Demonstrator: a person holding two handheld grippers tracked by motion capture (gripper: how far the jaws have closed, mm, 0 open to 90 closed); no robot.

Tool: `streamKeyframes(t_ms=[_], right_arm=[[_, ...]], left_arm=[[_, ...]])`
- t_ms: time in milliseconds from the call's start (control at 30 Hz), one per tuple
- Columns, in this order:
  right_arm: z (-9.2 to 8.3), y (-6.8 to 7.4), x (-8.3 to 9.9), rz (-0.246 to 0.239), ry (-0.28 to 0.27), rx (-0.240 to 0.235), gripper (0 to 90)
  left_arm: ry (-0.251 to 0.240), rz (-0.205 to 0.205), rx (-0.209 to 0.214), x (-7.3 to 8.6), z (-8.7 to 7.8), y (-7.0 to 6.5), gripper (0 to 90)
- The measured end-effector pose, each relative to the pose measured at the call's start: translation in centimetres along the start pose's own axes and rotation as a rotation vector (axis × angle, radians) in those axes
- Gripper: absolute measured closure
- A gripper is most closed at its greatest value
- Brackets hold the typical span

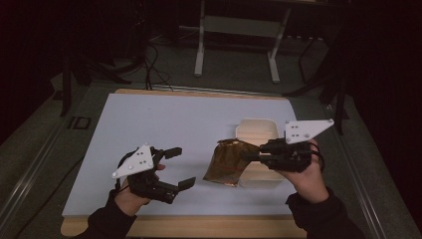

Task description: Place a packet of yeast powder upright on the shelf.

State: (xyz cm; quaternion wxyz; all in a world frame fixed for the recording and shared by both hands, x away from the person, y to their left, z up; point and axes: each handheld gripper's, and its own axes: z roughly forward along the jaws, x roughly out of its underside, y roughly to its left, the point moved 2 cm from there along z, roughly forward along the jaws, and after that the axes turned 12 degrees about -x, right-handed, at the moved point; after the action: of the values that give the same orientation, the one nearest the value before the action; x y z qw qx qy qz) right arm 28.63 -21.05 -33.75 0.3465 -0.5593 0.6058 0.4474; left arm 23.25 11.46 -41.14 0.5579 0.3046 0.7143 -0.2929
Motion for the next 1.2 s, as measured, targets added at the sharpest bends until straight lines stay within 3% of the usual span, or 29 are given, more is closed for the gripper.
streamKeyframes(t_ms=[67, 133, 233, 400, 667, 933, 1200], right_arm=[[-0.3, -0.1, 0.0, 0.002, -0.009, 0.003, 84.1], [-1.4, -0.4, 0.1, -0.011, -0.012, 0.023, 84.1], [-2.5, -0.8, 0.4, -0.012, -0.007, 0.05, 84.1], [-4.5, -1.9, 1.2, 0.006, 0.01, 0.103, 84.2], [-6.4, -2.8, 4.1, 0.041, 0.027, 0.151, 84.2], [-7.2, -3.0, 6.6, 0.089, 0.044, 0.177, 84.3], [-6.7, -3.6, 8.6, 0.135, 0.061, 0.166, 84.1]], left_arm=[[0.01, -0.004, -0.007, 0.2, -0.1, 0.2, 2.2], [0.036, -0.046, -0.016, 0.9, -0.3, 0.7, 2.1], [0.054, -0.044, -0.033, 1.6, -0.4, 1.1, 1.7], [0.1, -0.069, -0.022, 3.2, -0.5, 1.6, 1.7], [0.106, -0.06, -0.021, 3.9, -0.3, 1.6, 1.8], [0.113, -0.059, -0.039, 4.3, -0.2, 1.8, 1.7], [0.109, -0.057, -0.061, 5.1, 0.1, 2.0, 1.7]])
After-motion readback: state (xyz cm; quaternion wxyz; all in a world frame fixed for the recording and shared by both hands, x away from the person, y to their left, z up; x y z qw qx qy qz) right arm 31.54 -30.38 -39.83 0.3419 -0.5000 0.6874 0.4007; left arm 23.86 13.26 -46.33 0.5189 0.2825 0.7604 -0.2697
